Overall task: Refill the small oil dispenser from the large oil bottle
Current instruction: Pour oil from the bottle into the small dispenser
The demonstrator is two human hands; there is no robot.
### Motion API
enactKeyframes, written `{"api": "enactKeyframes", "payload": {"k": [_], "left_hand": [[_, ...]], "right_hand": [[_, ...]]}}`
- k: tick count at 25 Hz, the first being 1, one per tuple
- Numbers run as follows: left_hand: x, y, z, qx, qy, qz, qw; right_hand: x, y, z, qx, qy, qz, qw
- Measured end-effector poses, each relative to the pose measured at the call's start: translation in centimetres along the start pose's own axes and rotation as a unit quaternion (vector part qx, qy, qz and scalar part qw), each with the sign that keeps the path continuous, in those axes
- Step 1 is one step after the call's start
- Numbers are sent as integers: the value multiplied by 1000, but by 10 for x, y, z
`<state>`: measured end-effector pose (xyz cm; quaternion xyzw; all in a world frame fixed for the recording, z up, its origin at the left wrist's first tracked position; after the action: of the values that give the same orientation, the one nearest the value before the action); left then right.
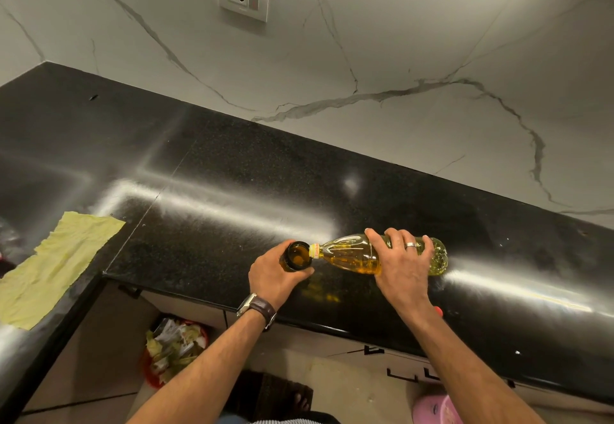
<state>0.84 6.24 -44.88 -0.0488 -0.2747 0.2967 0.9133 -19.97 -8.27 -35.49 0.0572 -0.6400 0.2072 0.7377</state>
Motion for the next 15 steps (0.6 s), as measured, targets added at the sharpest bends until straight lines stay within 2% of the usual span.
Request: {"api": "enactKeyframes", "payload": {"k": [15], "left_hand": [[-2,1,-6,11,-2,0,1000]], "right_hand": [[-5,2,1,-12,-7,-20,1000]]}}
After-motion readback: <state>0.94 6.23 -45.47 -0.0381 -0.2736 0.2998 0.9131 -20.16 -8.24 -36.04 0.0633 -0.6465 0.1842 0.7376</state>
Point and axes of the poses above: each hand's wrist, its own y-axis away from the middle knuckle, its own x-axis out of the back of the hand, z = x × y, the point moved 10 cm from there along -y, towards the middle knuckle, and after that the axes turned 15 degrees about -x, right-handed, at the moved point
